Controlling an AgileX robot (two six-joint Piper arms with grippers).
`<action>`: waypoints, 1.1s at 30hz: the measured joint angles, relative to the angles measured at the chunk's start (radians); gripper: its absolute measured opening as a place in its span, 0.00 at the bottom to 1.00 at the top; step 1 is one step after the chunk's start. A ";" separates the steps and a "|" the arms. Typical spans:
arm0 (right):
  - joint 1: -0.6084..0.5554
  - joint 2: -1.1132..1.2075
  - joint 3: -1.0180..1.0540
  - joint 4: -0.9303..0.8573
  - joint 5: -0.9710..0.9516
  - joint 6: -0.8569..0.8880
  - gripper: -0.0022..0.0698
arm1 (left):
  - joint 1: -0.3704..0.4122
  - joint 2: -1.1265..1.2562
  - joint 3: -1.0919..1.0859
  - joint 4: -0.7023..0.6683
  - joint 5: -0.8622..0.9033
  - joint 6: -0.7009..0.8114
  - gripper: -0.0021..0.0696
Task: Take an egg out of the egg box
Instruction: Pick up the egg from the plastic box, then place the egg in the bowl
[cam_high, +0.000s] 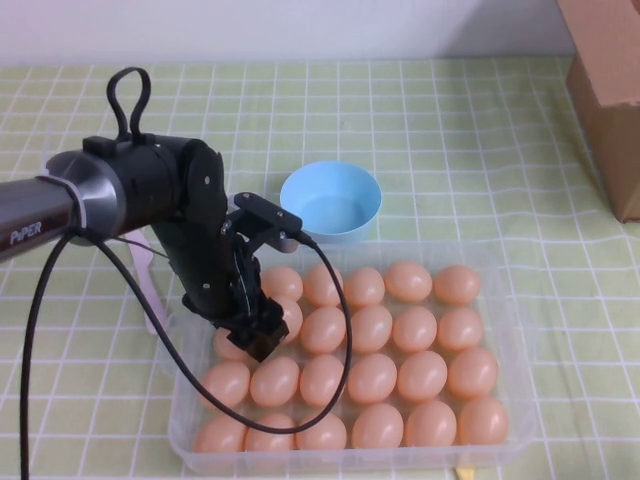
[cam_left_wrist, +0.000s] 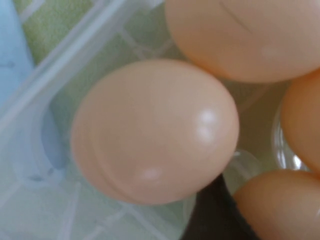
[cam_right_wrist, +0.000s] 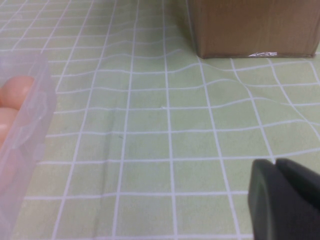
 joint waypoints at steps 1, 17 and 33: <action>0.000 0.000 0.000 0.000 0.000 0.000 0.01 | 0.000 0.000 0.000 0.002 0.000 -0.002 0.57; 0.000 0.000 0.000 0.000 0.000 0.000 0.01 | 0.000 -0.186 -0.071 -0.005 0.090 -0.043 0.51; 0.000 0.000 0.000 0.000 0.000 0.000 0.01 | -0.077 0.035 -0.427 -0.007 -0.137 0.051 0.51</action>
